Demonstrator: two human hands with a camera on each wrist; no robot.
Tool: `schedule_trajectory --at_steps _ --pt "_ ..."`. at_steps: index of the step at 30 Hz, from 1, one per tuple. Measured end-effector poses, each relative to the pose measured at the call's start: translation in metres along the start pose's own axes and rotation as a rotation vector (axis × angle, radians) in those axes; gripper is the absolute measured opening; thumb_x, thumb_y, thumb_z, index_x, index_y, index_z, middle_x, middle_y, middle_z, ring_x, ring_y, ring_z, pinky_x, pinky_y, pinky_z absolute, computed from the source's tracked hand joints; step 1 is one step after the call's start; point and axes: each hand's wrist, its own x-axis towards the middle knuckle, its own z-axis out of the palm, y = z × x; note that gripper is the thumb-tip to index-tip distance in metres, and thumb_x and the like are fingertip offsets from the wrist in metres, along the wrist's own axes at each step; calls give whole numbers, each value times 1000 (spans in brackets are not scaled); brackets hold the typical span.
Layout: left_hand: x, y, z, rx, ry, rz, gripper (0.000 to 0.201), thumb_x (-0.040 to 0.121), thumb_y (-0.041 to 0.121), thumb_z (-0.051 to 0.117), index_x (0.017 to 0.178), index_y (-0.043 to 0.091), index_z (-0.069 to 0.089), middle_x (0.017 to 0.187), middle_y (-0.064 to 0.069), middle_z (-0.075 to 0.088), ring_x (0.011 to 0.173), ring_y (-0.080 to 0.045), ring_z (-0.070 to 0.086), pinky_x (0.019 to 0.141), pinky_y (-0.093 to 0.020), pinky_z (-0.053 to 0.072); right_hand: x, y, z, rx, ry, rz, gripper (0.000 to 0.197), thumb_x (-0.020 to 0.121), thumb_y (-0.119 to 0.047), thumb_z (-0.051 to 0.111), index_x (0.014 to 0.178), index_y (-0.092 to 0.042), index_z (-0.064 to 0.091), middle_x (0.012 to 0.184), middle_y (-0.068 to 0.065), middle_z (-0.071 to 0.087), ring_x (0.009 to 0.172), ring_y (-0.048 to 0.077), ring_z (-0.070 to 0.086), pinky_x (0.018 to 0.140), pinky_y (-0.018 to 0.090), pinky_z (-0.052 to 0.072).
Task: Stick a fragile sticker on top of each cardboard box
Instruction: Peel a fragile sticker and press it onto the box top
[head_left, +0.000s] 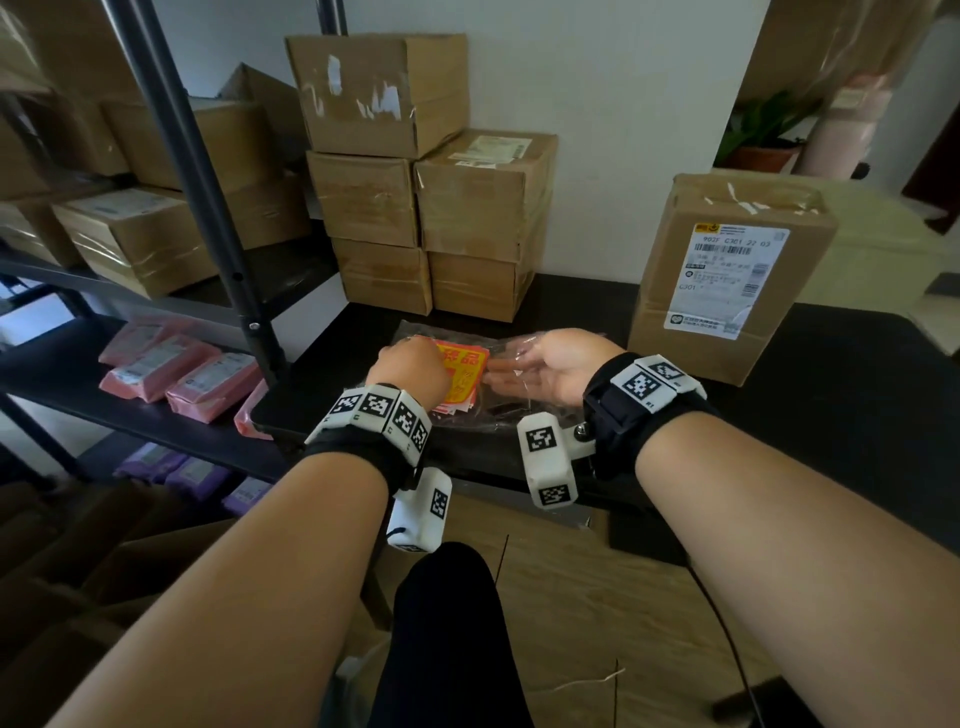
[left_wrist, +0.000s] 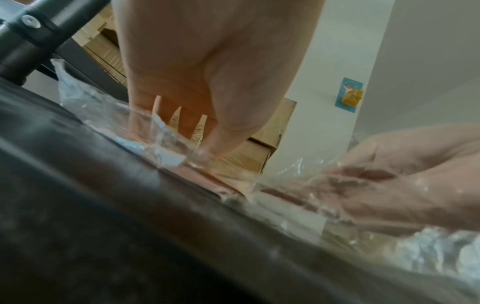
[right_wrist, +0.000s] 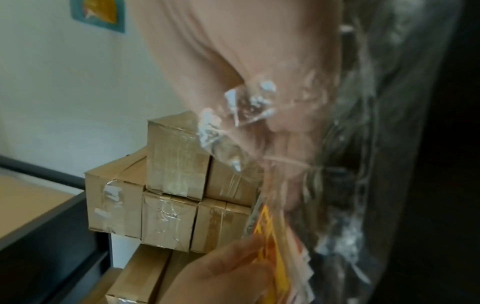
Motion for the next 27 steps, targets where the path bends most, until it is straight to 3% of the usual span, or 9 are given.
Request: schedule_trajectory --at_steps 2,4,8,11,14,16,18,21,27 --pt "1 -2 -2 -20 -12 21 36 88 15 44 115 20 66 119 -8 62 107 -28 56 87 -40 53 5 1 3 39 -19 -22 41 99 1 42 140 4 42 93 10 56 78 20 57 73 27 55" --pt "2 -4 -3 -25 -12 39 34 89 16 46 115 21 67 119 -7 62 106 -27 57 88 -38 53 11 2 5 -5 6 -41 41 95 6 46 136 4 47 88 8 56 75 18 58 63 25 55" --pt "3 -10 -5 -10 8 71 28 89 18 51 109 23 69 101 -1 65 85 -19 61 70 -29 51 18 10 8 -270 63 -69 34 90 4 57 125 1 59 85 5 62 73 16 63 63 25 55" --pt "1 -13 -7 -4 16 97 25 90 24 53 108 26 70 102 0 68 85 -17 64 69 -27 51 22 13 15 -359 88 -93 29 90 -2 61 119 5 59 77 6 61 66 17 62 59 26 53" --pt "0 -13 -11 0 -17 107 25 90 23 52 107 23 71 99 0 69 84 -16 65 67 -25 50 23 12 23 -396 82 -93 3 91 -6 62 94 -6 60 73 5 58 60 15 58 50 22 50" --pt "1 -14 -12 -15 -21 98 23 90 22 52 103 22 71 97 1 69 80 -15 63 64 -24 48 24 10 24 -414 94 -100 19 92 -6 61 75 -11 53 69 4 56 57 14 56 49 22 47" --pt "2 -14 -11 -58 -13 71 20 89 21 53 100 22 70 95 2 68 74 -13 60 60 -22 46 27 8 26 -432 90 -114 24 92 -7 60 72 -16 51 71 3 56 60 14 56 52 23 48" --pt "3 -14 -10 -72 -2 51 29 91 19 51 114 24 68 92 3 61 65 -9 52 53 -21 39 32 7 30 -439 81 -140 25 94 -8 57 74 -21 49 77 0 55 64 11 56 46 18 49" --pt "8 -12 -10 26 -78 98 42 95 14 40 135 19 53 132 -11 54 113 -28 55 83 -31 47 36 3 24 -495 186 -214 29 96 -10 54 71 -23 46 77 -1 52 75 18 57 76 33 58"
